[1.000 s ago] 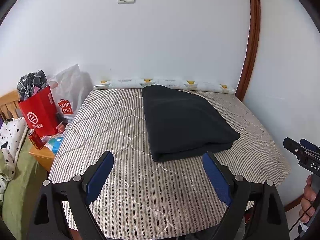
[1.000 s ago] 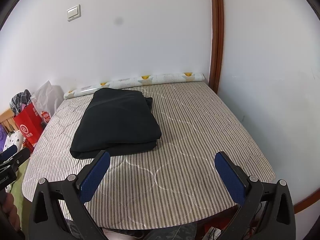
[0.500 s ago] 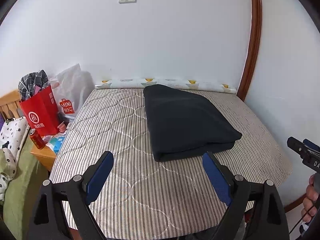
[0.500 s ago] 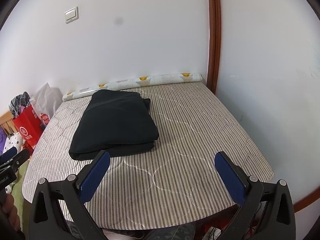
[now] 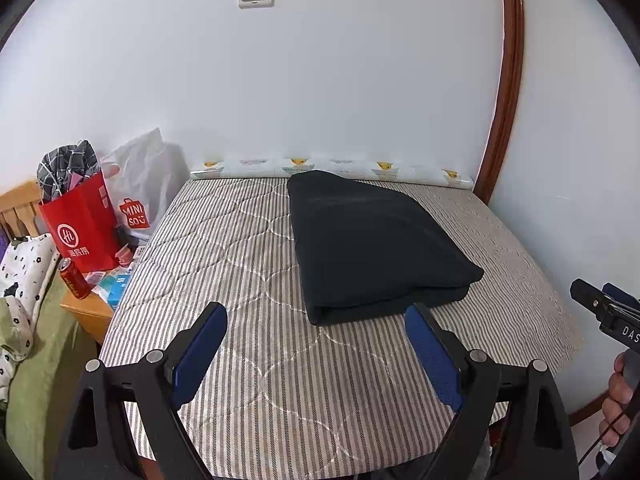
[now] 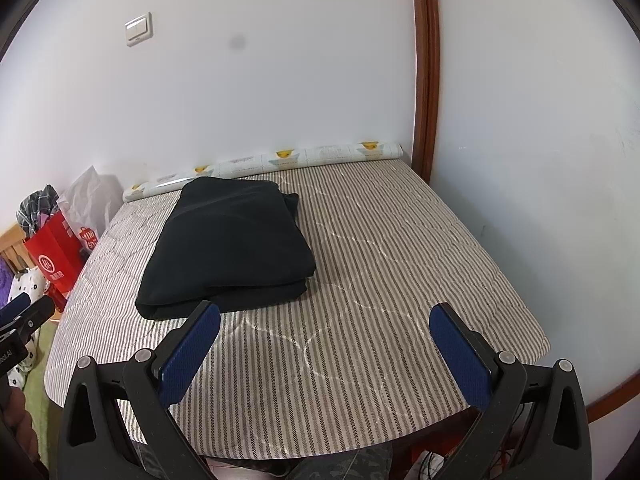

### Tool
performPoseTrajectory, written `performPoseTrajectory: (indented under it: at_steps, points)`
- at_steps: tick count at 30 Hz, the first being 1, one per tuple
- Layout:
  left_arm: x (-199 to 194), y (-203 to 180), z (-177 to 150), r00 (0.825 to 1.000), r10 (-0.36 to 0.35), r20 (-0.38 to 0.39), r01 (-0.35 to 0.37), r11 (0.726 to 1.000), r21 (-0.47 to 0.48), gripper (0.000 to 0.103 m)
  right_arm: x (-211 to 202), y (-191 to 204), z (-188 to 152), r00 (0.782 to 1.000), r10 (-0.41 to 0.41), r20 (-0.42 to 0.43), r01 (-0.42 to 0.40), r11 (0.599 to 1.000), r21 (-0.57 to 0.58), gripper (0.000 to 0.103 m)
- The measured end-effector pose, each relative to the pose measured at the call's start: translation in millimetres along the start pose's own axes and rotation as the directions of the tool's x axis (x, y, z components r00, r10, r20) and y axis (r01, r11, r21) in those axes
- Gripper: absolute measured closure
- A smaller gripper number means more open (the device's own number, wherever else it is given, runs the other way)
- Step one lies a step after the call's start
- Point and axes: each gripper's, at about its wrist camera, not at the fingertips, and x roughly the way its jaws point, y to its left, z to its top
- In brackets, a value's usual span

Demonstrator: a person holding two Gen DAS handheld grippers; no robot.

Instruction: Fold small clothes

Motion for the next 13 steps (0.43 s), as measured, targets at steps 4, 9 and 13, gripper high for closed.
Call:
performPoseTrajectory:
  at_steps: [4, 9, 13]
  points:
    - [1, -1, 1, 1.0, -0.004, 0.002, 0.004, 1.0, 0.001, 0.013, 0, 1, -1, 1.0, 0.0, -0.002, 0.0, 1.0, -0.002, 0.0]
    - [5, 0, 3, 1.0, -0.01, 0.001, 0.01, 1.0, 0.003, 0.013, 3, 2, -1, 1.0, -0.002, -0.002, 0.002, 1.0, -0.001, 0.0]
    - [11, 3, 5, 1.0, -0.019, -0.001, 0.019, 1.0, -0.015, 0.013, 8, 2, -2, 1.0, 0.008, -0.012, -0.007, 1.0, 0.006, 0.0]
